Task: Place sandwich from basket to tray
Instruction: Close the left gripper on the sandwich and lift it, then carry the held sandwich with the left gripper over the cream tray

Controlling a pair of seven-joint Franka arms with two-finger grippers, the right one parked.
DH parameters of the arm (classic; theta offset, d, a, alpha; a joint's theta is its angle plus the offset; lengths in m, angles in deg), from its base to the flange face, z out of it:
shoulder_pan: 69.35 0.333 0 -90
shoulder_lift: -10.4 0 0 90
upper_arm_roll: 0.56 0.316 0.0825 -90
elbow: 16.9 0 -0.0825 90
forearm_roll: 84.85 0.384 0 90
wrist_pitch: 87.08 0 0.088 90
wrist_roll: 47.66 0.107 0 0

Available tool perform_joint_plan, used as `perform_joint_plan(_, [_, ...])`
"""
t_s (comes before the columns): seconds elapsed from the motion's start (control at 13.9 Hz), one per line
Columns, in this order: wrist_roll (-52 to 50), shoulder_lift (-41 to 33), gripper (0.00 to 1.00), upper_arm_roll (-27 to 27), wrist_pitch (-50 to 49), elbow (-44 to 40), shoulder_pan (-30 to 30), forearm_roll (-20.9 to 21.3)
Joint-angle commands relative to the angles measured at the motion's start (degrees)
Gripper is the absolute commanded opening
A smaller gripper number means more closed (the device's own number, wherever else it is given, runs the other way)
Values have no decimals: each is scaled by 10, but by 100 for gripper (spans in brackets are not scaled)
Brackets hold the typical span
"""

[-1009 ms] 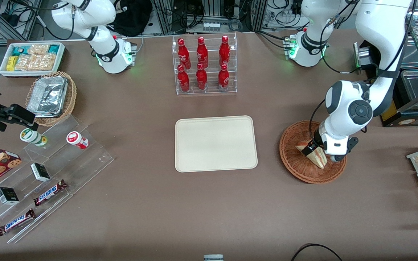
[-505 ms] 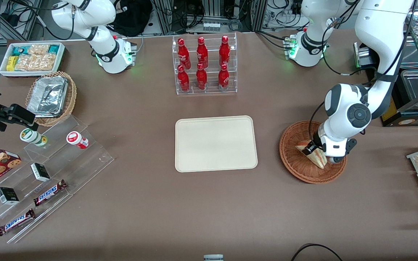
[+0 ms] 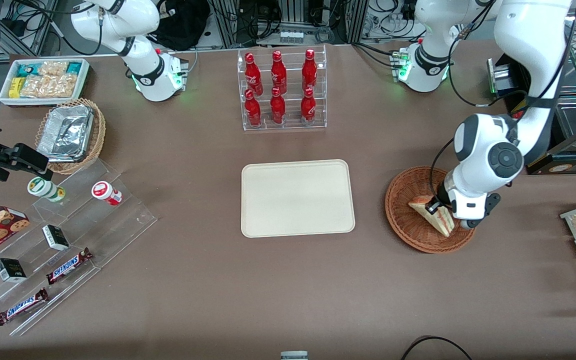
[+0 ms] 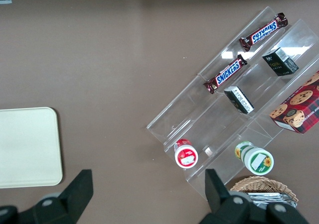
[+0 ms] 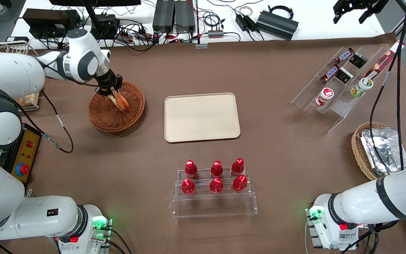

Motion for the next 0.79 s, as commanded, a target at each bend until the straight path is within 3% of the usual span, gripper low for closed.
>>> perform_joint_plan(0.0, [-8, -10, 10, -4, -99, -83, -30, 8])
perform_joint_plan(0.5, [-56, 66, 10, -4, -131, -207, -195, 7])
perform_joint_plan(0.72, [-26, 92, 10, -4, -105, -214, -245, 6])
